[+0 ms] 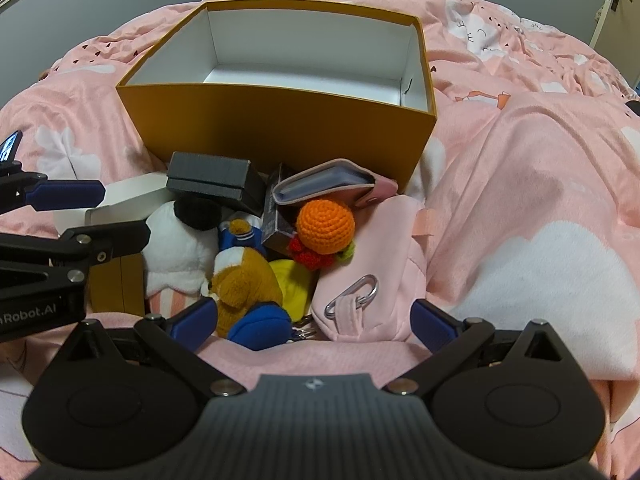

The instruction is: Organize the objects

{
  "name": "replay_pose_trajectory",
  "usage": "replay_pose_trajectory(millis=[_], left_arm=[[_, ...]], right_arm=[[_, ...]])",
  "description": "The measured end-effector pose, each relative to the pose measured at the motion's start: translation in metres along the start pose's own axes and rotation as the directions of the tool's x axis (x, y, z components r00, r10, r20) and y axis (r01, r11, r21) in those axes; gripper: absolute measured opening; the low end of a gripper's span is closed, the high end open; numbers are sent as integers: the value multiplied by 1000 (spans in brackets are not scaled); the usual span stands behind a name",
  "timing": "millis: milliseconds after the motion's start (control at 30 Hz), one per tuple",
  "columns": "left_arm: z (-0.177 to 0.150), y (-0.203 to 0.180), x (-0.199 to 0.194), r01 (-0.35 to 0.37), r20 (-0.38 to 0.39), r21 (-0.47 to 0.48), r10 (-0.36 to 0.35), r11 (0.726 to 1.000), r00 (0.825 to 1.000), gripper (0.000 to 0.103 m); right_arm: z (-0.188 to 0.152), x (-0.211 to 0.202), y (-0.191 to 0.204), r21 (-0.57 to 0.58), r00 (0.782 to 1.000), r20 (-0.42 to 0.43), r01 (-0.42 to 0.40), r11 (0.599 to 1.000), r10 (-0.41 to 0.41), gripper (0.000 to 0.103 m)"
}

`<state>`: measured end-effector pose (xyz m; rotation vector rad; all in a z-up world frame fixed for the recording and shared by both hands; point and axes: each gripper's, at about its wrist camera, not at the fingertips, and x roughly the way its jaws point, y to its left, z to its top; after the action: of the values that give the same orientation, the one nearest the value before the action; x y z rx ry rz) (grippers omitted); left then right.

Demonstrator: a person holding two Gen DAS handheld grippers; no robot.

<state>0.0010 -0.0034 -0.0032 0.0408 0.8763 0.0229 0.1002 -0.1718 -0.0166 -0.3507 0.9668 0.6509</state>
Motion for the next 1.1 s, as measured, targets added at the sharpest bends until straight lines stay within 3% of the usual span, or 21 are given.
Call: replay_pose_trajectory(millis=[600,800,833,900,1033,1100], left_arm=[[0,1,-1,-8,0,-4,8,1000,1000,63],[0,36,-11,-8,11,-116,10,993,1000,62],[0,42,-12,1,1,-136,0,991,1000,62],[2,52,-11,8,-15,-157,-11,988,1000,62],[6,66,-1,0,-71,-168,-12,986,997,62],[9,75,7,13,-98,-185,-31,983,995,62]], right_arm=[[-1,1,3,-15,1000,-8,-2,1000,2,102],[6,-9,0,-12,1000,28,-6,1000,6,101],[8,-10,0,-21,999,36,-19,1000,20,99],[15,-13,2,-39,998,41,-53,998,54,83],[32,-9,10,-57,989,27,-143,988,145,76],[42,-2,14,-55,982,0,-188,981,188,65]])
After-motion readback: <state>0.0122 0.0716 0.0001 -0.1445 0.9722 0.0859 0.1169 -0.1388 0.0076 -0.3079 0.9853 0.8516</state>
